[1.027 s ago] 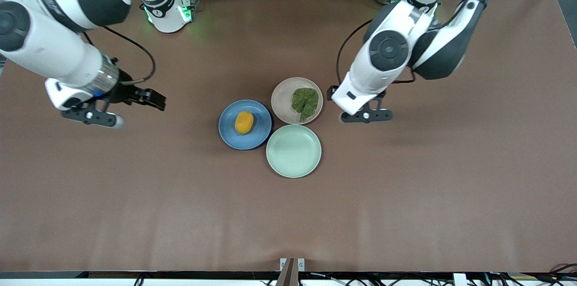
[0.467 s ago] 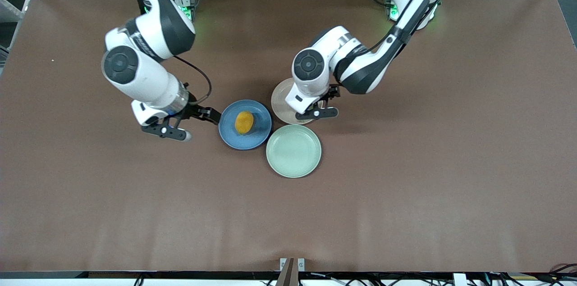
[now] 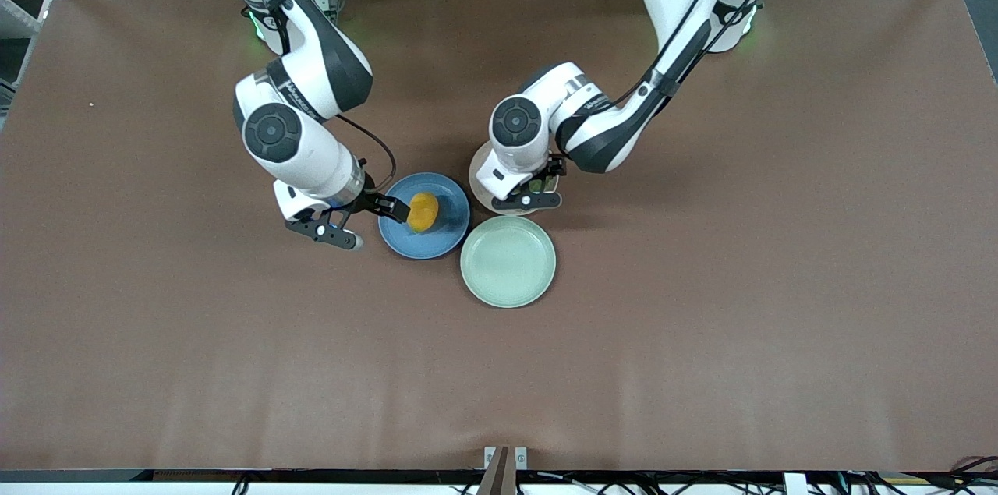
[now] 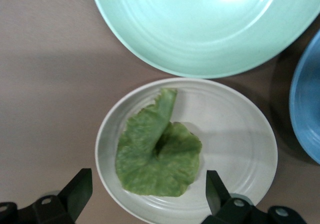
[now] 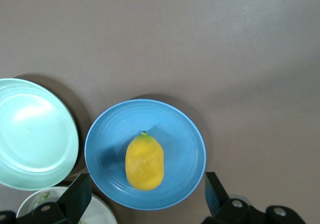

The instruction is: Pick lemon and lettuce from blue and beige plates

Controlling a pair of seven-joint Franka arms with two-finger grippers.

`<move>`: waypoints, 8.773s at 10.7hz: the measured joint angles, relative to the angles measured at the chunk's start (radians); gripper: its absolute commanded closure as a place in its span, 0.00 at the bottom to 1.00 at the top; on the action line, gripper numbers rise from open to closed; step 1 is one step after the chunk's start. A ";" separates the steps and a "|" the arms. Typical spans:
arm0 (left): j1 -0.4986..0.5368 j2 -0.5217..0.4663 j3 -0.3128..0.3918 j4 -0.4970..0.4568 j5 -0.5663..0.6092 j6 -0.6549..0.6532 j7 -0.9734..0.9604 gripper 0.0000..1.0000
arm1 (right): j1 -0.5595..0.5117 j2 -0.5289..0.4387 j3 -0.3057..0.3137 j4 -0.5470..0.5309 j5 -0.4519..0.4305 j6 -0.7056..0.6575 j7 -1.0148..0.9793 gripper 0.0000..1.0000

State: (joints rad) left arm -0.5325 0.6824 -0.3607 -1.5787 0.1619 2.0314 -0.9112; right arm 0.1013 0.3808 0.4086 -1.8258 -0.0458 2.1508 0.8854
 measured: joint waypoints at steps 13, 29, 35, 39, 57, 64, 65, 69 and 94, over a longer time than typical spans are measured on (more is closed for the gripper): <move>-0.044 0.111 0.001 0.004 0.067 0.046 -0.002 0.00 | 0.057 0.207 0.061 -0.002 -0.269 0.114 0.358 0.00; -0.051 0.119 0.000 0.024 0.071 0.047 -0.105 1.00 | 0.082 0.303 0.088 -0.042 -0.512 0.191 0.558 0.92; -0.080 0.119 0.002 0.025 0.071 0.048 -0.171 1.00 | 0.067 0.277 0.110 -0.003 -0.483 0.093 0.483 1.00; -0.080 0.114 0.003 0.038 0.071 0.049 -0.183 1.00 | 0.009 0.139 0.085 0.001 -0.310 -0.001 0.221 1.00; 0.352 -0.070 0.021 0.043 0.083 0.045 0.224 1.00 | -0.113 -0.134 -0.418 -0.332 -0.049 0.100 -1.049 1.00; 0.529 -0.034 0.025 0.031 0.129 0.050 0.553 1.00 | -0.138 -0.061 -0.421 -0.423 -0.049 0.303 -1.055 0.99; 0.544 -0.026 0.025 0.031 0.129 0.059 0.577 0.40 | -0.138 -0.042 -0.421 -0.425 -0.049 0.327 -1.055 0.99; 0.551 -0.007 0.040 0.031 0.130 0.088 0.646 0.00 | -0.138 0.015 -0.421 -0.427 -0.049 0.398 -1.055 0.77; 0.525 -0.688 0.246 -0.428 -0.243 0.060 0.851 0.00 | -0.137 -0.116 -0.515 0.308 0.029 -0.593 -1.071 0.00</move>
State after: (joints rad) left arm -0.0079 -0.0058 -0.1143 -2.0067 -0.0807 2.0918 -0.0603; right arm -0.0353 0.2644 -0.1064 -1.5177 -0.0172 1.5581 -0.1852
